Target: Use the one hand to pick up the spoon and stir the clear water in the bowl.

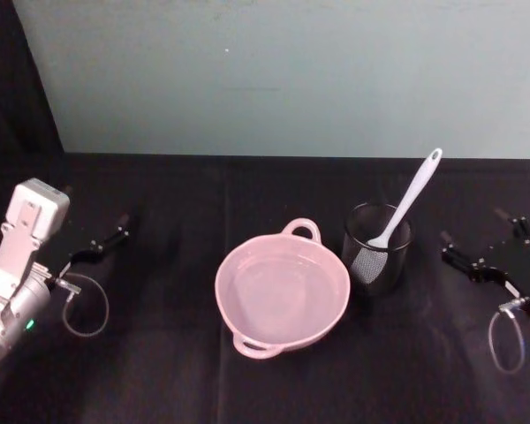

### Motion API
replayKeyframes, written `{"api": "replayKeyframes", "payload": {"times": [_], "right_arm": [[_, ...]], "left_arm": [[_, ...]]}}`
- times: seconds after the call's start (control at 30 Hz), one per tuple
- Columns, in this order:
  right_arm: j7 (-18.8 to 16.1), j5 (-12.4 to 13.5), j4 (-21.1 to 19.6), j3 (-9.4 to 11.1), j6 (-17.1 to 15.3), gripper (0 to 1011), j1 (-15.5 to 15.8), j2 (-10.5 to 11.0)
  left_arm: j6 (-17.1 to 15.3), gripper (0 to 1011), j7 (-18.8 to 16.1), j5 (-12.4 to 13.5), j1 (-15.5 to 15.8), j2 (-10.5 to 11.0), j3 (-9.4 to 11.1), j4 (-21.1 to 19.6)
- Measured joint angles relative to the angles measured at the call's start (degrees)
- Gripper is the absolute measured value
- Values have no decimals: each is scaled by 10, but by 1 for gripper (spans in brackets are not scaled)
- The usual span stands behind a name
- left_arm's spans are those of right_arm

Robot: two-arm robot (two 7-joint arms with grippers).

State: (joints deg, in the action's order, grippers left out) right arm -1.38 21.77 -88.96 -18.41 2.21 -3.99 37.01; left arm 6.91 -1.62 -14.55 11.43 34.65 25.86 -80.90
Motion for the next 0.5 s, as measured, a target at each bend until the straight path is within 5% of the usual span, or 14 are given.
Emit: {"api": "replayKeyframes", "payload": {"times": [0.1,0.3,0.33,0.43,0.5], "right_arm": [[-20,31,-10,16,-7,1003,10,1],[-90,139,-24,58,-48,1002,18,-16],[-90,139,-24,58,-48,1003,18,-16],[-128,210,-23,80,-89,1002,10,-36],[-139,232,-19,85,-106,1003,4,-44]], "left_arm": [[0,1005,0,0,0,0,0,0],[0,1005,0,0,0,0,0,0],[0,1005,0,0,0,0,0,0],[0,1005,0,0,0,0,0,0],[0,1005,0,0,0,0,0,0]]}}
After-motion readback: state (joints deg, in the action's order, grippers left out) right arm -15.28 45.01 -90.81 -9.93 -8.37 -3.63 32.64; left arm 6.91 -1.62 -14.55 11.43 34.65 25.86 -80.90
